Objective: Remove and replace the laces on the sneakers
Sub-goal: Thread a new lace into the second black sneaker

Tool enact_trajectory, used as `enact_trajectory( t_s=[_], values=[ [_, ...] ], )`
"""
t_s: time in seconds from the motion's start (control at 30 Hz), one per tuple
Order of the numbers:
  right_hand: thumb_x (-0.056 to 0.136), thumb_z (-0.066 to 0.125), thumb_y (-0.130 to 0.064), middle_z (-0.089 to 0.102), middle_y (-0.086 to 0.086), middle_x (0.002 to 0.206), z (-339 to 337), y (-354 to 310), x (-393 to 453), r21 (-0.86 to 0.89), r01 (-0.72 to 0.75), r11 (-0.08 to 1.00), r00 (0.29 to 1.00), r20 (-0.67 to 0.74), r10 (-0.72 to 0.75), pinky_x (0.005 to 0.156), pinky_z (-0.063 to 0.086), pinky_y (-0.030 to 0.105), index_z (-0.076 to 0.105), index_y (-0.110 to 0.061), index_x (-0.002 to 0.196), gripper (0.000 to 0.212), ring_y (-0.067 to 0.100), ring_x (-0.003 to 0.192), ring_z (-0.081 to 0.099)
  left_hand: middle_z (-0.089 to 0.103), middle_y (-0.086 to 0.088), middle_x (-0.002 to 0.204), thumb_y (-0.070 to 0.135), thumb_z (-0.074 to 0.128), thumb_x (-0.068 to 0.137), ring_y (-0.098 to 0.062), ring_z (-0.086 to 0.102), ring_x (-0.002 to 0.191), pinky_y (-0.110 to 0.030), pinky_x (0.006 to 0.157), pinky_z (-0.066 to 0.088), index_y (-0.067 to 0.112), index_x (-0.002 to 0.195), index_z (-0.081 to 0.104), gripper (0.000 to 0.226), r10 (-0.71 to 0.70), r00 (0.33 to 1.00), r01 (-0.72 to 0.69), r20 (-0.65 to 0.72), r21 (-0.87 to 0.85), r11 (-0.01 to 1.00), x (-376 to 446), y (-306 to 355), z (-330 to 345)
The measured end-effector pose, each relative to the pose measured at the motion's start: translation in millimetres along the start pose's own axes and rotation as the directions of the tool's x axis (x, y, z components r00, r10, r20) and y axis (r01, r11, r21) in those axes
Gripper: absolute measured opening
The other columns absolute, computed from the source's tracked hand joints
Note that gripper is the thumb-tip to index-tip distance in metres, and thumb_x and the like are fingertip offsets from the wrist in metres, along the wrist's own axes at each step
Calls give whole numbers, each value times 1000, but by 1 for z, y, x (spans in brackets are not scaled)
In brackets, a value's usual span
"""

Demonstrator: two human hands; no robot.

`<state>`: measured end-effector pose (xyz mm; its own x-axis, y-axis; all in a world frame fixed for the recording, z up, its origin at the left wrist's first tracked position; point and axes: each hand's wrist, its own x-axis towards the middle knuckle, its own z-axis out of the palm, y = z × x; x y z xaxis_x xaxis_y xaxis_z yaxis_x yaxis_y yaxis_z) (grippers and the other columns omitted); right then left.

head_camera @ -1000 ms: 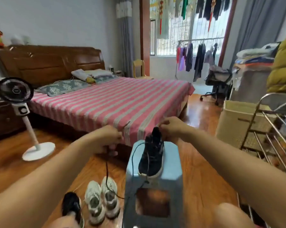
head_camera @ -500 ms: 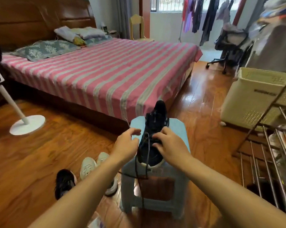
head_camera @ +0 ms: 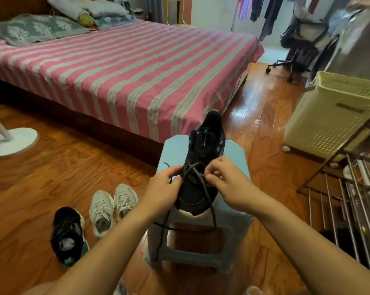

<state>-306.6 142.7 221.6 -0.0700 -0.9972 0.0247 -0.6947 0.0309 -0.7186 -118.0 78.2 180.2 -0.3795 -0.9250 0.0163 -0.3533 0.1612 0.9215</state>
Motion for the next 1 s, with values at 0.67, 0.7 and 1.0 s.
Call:
enact_trajectory(
  t_s=[0.67, 0.7, 1.0],
  values=[
    [93, 66, -5, 72, 5, 80, -17, -22, 29, 455, 8, 891, 883, -421, 207, 76, 62, 39, 70, -21, 85, 18, 21, 78, 71, 49, 14, 151, 56, 82, 77, -11, 47, 137, -36, 110, 44, 34, 150, 42, 86, 86, 996, -92, 34, 292, 952, 3, 11, 0],
    [94, 65, -5, 72, 7, 81, -16, -21, 29, 476, -15, 879, 891, -392, 228, 77, 62, 41, 69, -20, 87, 16, 23, 80, 72, 48, 14, 152, 56, 81, 78, -11, 46, 138, -35, 109, 44, 34, 151, 41, 86, 89, 995, -96, 37, 307, 947, 2, 12, 1],
    [98, 60, -9, 53, 0, 79, -73, -1, 14, 658, 75, 750, 820, -469, 329, 54, 49, 28, 60, -16, 102, 9, 11, 58, 47, 69, -4, 114, 18, 64, 96, -14, 57, 112, -33, 73, 51, 28, 147, 50, 55, 40, 996, -49, 85, 105, 993, -2, 22, -2]
  ],
)
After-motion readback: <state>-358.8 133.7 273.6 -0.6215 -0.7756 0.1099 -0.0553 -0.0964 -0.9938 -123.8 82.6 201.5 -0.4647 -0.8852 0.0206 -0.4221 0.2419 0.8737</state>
